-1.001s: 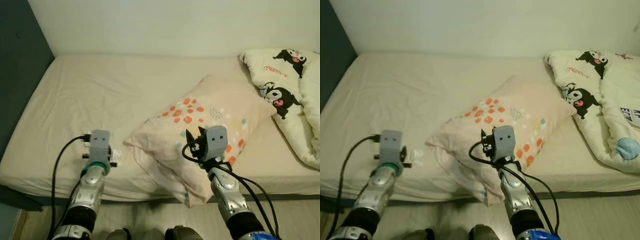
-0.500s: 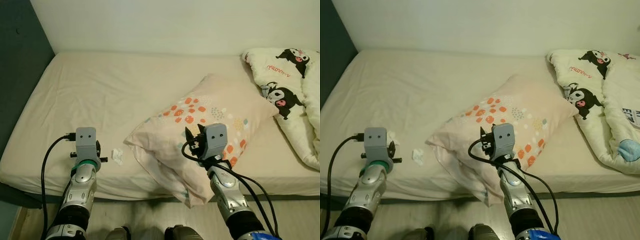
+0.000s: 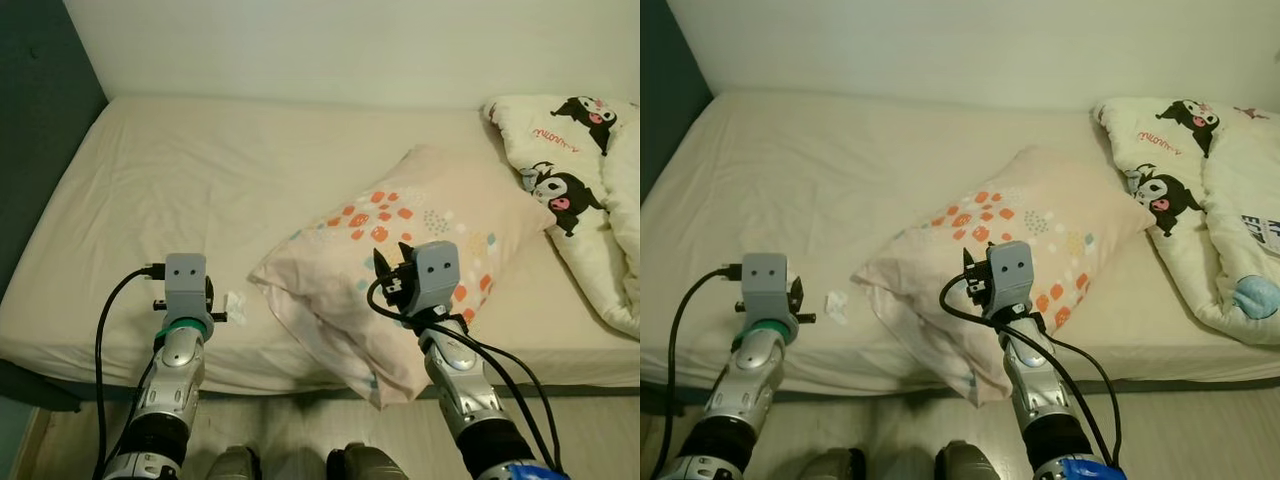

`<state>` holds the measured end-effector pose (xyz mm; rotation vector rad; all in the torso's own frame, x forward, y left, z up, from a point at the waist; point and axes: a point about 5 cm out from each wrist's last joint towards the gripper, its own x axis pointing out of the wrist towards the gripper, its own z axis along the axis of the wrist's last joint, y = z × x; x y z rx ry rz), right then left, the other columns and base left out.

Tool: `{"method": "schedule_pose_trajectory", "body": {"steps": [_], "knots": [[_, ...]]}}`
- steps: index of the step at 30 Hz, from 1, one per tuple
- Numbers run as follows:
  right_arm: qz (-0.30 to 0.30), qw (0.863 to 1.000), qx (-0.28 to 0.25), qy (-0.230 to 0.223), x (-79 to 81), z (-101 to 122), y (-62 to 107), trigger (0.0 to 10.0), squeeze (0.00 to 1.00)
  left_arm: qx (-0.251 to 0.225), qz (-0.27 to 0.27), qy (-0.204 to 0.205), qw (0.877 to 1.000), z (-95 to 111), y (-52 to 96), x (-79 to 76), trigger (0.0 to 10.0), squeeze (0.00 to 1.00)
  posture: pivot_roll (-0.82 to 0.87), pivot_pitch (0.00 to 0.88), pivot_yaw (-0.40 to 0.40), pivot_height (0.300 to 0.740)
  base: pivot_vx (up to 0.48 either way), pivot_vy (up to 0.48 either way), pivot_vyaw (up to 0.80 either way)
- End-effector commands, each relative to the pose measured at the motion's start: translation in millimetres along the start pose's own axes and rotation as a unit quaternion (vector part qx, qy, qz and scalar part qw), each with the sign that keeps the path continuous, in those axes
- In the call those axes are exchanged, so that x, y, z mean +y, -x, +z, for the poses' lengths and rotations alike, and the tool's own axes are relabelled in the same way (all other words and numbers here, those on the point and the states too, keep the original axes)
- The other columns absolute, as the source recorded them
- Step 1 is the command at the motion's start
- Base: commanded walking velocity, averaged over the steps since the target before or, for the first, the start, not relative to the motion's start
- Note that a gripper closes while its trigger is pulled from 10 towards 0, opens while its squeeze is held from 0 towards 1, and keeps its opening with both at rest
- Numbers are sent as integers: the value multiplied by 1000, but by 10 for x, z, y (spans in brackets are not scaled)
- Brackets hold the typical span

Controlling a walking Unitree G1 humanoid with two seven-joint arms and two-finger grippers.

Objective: Clean up the room

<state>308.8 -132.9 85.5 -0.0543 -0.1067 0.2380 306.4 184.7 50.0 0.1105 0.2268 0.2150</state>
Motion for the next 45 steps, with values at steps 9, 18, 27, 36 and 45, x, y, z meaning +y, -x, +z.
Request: {"method": "schedule_pose_trajectory", "body": {"steps": [9,18,27,36,45], "knots": [[-4,1000,16,-2,-14,-60,69,10000,0,7,-6,-4,1000,-66,48,-27,10000,0,-45,77,-22,610,0,0,0],[-5,1000,16,-5,-6,-59,69,10000,0,3,-6,-26,1000,-31,28,-39,10000,0,-44,79,-18,580,0,0,0],[-3,1000,11,-12,25,-30,56,10000,0,-17,-8,-56,998,235,-149,-119,10000,0,-40,85,-12,580,0,0,0],[-2,1000,1,-21,84,11,62,10000,0,-44,-12,-80,996,516,-321,-126,10000,1000,-50,105,0,580,0,0,0],[-7,1000,4,-20,46,0,99,10000,0,-29,35,-78,996,538,-395,70,10000,1000,-56,112,1,580,0,0,0]]}}
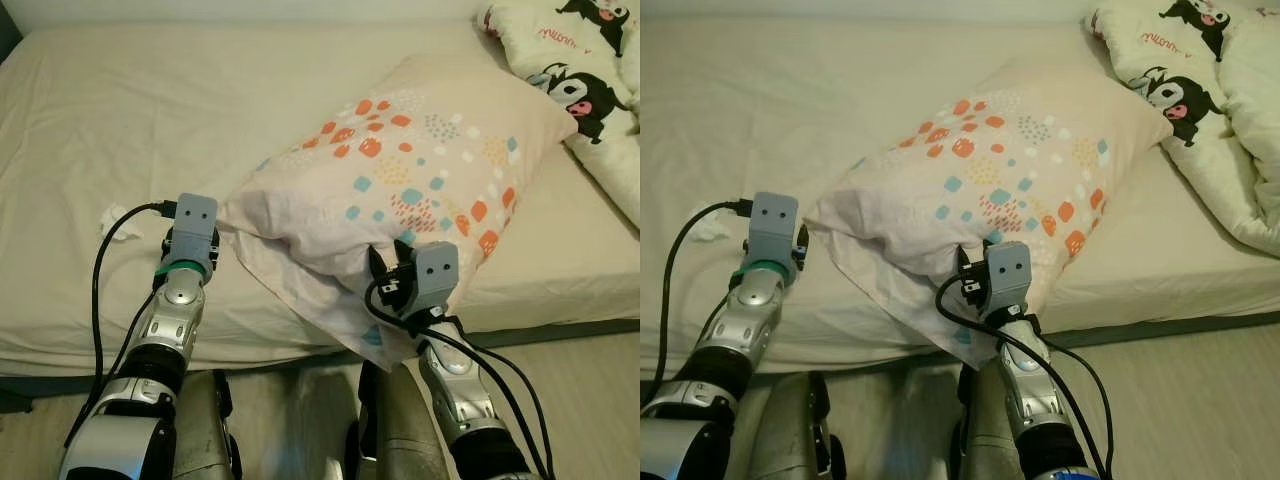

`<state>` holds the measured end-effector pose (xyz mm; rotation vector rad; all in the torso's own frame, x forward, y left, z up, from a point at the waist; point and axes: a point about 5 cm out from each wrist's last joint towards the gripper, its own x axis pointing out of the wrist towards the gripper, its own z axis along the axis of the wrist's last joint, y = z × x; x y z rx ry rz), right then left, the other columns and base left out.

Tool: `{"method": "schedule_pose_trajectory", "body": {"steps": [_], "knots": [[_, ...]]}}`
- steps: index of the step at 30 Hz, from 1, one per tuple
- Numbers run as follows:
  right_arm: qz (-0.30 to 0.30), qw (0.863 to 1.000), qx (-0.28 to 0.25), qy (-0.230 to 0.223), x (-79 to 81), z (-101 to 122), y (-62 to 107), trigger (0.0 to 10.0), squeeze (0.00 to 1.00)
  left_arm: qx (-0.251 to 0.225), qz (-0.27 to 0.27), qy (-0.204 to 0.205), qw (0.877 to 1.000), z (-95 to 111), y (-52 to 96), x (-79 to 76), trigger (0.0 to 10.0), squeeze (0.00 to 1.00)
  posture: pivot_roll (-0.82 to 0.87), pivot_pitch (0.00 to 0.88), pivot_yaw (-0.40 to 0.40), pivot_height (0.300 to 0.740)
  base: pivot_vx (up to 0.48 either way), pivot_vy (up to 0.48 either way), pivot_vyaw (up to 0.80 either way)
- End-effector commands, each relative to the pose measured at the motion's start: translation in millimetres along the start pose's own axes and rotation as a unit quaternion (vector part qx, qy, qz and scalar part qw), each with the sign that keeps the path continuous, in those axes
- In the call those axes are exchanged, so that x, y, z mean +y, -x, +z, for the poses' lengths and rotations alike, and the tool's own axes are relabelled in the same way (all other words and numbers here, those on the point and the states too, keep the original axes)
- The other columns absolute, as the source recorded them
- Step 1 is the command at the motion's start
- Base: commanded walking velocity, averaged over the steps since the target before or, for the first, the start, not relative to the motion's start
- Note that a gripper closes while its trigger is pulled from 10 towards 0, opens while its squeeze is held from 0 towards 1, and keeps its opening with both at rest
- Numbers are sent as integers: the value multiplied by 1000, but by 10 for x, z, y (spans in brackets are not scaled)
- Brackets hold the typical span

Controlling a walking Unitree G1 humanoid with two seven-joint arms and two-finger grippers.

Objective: Clean up the room

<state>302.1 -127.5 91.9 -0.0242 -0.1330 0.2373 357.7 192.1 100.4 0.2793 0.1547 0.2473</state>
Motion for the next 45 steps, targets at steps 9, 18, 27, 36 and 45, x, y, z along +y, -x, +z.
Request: {"method": "schedule_pose_trajectory", "body": {"steps": [9,18,27,36,45], "knots": [[-7,1000,21,-7,-18,-69,57,10000,0,97,-21,67,993,-301,32,80,10000,1000,-49,113,3,580,0,0,0],[-4,1000,22,-6,-9,-67,36,10000,0,201,-101,118,967,-593,172,-174,5804,0,-51,108,-3,580,0,0,0],[-3,1000,23,-4,-23,-61,29,10000,0,119,-49,118,985,-413,100,-79,0,0,-51,100,-10,580,0,0,0],[0,1000,22,-4,-16,-55,14,10000,0,85,-38,129,987,-318,73,-41,0,0,-49,94,-14,580,0,0,0],[2,1000,22,-1,-34,-52,8,10000,0,42,-40,137,989,-216,81,-17,0,0,-47,86,-18,580,0,0,0]]}}
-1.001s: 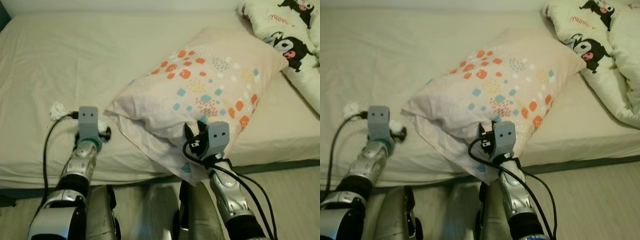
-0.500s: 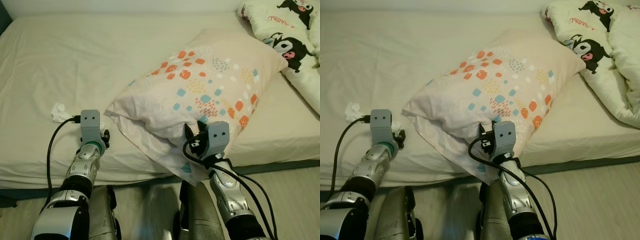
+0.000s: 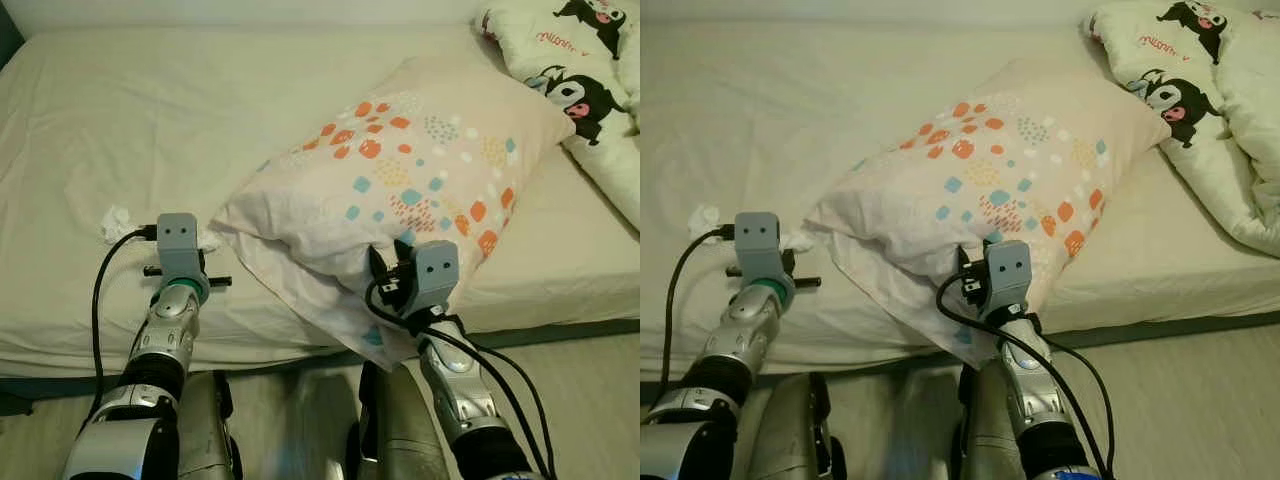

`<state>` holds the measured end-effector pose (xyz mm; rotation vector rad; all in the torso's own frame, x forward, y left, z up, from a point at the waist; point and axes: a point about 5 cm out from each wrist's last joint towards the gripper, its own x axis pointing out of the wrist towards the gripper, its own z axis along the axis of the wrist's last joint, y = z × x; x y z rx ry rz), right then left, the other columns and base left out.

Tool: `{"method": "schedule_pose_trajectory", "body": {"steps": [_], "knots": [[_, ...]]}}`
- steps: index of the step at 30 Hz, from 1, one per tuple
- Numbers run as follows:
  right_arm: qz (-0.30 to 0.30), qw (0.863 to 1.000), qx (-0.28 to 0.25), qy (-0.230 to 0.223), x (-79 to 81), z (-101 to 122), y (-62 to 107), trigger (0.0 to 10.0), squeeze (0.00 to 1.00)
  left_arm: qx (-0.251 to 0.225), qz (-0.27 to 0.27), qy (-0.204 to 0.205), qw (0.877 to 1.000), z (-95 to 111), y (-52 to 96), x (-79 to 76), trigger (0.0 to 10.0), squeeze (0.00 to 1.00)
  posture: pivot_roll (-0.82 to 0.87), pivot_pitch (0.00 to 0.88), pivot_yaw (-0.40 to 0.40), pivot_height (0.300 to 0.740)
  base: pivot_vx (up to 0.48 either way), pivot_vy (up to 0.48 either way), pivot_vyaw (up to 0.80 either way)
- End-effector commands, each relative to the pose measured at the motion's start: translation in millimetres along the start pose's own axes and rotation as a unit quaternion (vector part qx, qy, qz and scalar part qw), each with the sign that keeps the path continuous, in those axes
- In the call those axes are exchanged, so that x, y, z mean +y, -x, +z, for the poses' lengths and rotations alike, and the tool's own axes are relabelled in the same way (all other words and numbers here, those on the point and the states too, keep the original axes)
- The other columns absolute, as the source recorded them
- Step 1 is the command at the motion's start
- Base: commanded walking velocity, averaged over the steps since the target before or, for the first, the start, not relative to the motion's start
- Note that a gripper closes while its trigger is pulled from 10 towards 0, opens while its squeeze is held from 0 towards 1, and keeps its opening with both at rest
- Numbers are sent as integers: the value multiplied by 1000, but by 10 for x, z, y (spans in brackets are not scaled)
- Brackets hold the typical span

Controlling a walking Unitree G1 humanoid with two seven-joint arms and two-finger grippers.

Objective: Clean up the room

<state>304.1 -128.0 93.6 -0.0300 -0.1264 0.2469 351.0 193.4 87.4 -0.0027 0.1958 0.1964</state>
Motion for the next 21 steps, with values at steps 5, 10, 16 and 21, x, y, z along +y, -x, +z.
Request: {"method": "schedule_pose_trajectory", "body": {"steps": [5,10,16,21], "knots": [[-2,1000,16,-3,-17,-53,16,10000,0,-58,-28,-10,998,87,108,-51,0,0,-45,83,-15,580,0,0,0],[-5,1000,1,-12,-19,9,-5,10000,0,-176,-91,-19,980,544,319,-270,10000,0,-34,79,-18,580,0,0,0],[-8,1000,-9,-16,-43,48,-20,10000,0,-252,-116,-4,961,925,510,-429,10000,0,-32,74,-19,580,0,0,0],[-14,1000,-12,-11,-69,67,-29,10000,0,-268,-122,-11,956,1012,561,-479,10000,0,-33,73,-19,590,0,0,0]]}}
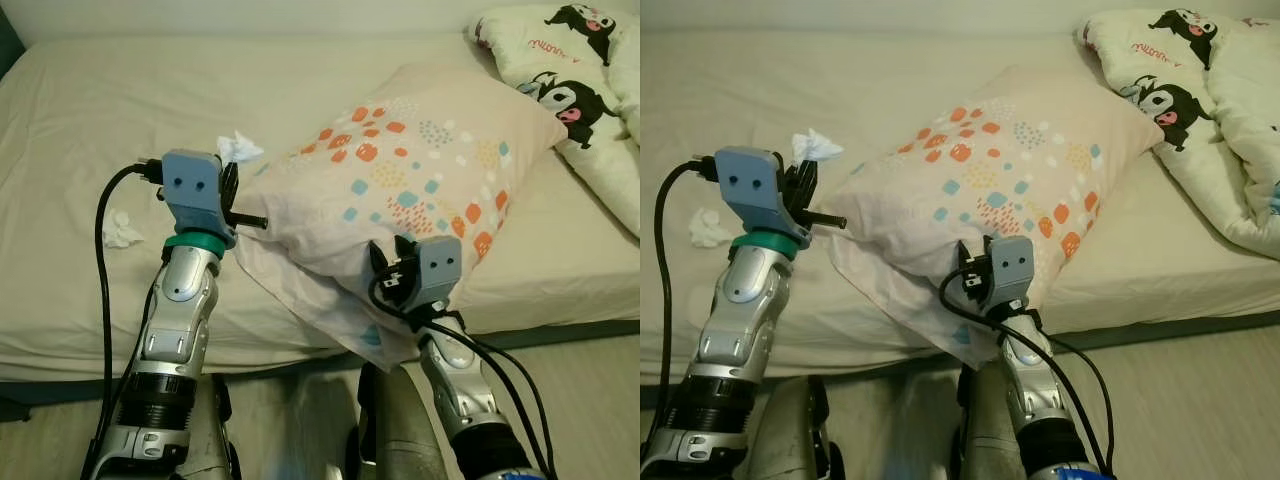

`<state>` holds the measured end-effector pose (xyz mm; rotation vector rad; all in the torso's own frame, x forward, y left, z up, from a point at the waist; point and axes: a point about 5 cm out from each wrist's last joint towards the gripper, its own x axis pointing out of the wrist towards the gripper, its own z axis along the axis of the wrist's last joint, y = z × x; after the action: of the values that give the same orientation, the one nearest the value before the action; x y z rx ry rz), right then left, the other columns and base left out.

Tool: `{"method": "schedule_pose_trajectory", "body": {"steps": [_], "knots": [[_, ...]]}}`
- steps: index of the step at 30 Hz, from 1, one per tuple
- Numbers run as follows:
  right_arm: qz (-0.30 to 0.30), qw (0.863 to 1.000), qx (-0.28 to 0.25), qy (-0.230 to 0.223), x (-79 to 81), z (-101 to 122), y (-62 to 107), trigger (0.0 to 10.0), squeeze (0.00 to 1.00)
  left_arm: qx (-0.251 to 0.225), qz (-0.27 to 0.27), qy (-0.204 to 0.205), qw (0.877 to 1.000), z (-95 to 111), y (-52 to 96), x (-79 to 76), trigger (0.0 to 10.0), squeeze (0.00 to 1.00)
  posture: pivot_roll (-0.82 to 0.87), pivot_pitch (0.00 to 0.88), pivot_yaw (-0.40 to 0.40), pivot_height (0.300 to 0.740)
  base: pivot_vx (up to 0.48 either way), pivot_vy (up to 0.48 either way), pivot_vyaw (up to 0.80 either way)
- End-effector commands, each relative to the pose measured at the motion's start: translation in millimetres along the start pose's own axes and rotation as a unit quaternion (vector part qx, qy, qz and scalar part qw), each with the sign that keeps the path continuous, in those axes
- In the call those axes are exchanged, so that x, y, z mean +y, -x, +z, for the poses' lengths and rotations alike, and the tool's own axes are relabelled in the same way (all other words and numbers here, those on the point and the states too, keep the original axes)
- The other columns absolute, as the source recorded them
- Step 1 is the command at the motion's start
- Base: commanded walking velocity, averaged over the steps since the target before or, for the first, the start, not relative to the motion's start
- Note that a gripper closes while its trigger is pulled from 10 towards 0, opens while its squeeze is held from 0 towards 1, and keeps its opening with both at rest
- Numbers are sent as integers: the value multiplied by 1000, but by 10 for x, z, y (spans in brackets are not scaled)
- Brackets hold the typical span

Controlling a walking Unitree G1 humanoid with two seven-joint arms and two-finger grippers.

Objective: Clean up the room

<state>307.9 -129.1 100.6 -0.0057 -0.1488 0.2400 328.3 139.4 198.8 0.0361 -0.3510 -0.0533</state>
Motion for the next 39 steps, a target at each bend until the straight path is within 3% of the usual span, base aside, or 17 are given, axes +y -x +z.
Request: {"method": "schedule_pose_trajectory", "body": {"steps": [1,39], "knots": [[-12,1000,1,7,-59,9,11,10000,0,2,-2,-4,1000,27,18,-20,10000,0,-33,73,-19,600,0,0,0],[-7,1000,-3,8,-50,30,8,10000,0,47,4,0,999,52,69,8,10000,0,-35,71,-21,702,0,0,0]]}}
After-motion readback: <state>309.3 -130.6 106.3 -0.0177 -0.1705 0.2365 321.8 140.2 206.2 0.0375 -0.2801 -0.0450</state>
